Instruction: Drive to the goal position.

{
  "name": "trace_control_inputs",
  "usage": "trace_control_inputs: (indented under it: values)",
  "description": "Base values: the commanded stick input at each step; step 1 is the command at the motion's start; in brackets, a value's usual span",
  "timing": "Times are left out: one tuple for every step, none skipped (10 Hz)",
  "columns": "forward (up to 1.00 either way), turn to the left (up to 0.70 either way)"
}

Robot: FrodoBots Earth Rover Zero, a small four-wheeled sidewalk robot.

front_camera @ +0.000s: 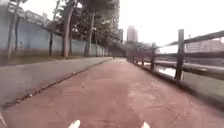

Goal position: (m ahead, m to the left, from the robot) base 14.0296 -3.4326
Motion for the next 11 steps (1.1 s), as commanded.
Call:
trace_control_inputs:
  values:
    - [0.7,0.0]
    - [0.7,0.0]
    - [0.7,0.0]
    - [0.7,0.0]
    - [0.7,0.0]
    - [0.7,0.0]
    - [0.7,0.0]
    - [0.7,0.0]
    - [0.7,0.0]
    - [0.7,0.0]
    - [0.7,0.0]
